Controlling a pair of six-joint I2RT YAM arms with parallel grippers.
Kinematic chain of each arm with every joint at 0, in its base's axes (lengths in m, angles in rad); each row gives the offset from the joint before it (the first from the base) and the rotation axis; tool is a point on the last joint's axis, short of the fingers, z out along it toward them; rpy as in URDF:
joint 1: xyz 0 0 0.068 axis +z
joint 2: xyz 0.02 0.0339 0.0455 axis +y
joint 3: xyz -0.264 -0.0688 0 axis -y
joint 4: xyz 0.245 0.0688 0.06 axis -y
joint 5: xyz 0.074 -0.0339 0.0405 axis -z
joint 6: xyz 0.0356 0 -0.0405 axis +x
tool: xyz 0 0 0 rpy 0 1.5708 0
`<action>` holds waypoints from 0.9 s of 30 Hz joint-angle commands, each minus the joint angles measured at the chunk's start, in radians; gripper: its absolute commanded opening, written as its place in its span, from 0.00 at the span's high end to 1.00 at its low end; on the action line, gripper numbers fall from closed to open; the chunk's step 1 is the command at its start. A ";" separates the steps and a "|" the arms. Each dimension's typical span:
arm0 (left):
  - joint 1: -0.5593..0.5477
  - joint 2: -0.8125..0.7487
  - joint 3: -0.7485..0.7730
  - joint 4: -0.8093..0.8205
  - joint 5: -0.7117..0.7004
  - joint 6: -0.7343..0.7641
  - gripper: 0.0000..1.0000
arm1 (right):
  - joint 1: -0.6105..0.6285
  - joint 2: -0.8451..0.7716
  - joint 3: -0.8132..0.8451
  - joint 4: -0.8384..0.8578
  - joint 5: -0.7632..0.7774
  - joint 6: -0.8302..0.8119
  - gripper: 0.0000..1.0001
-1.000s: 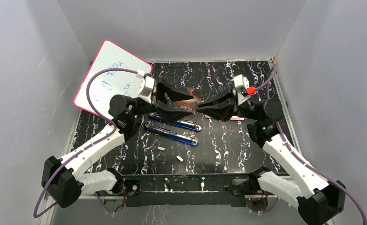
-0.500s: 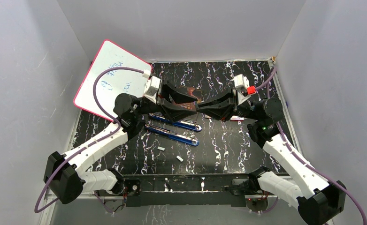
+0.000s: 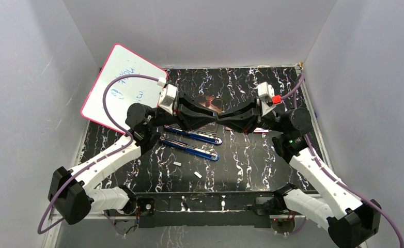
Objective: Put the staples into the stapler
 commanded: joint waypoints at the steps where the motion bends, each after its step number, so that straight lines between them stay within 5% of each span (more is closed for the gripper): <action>1: -0.009 -0.014 0.034 0.067 -0.004 0.021 0.86 | -0.003 -0.021 0.047 0.020 0.013 -0.001 1.00; 7: -0.010 -0.019 0.031 0.070 -0.009 0.021 1.00 | -0.004 -0.026 0.047 0.012 0.017 -0.008 0.97; 12: -0.008 -0.028 0.026 0.068 -0.008 0.026 1.00 | -0.003 -0.045 0.052 -0.028 0.005 -0.038 0.54; 15: -0.008 -0.050 0.028 0.009 0.004 0.074 1.00 | -0.004 -0.073 0.070 -0.109 -0.010 -0.098 0.43; 20: -0.008 -0.120 0.075 -0.359 -0.017 0.307 1.00 | -0.002 -0.140 0.101 -0.304 0.049 -0.218 0.37; 27: -0.008 -0.209 0.174 -0.968 -0.106 0.660 1.00 | -0.003 -0.184 0.094 -0.499 0.608 -0.239 0.36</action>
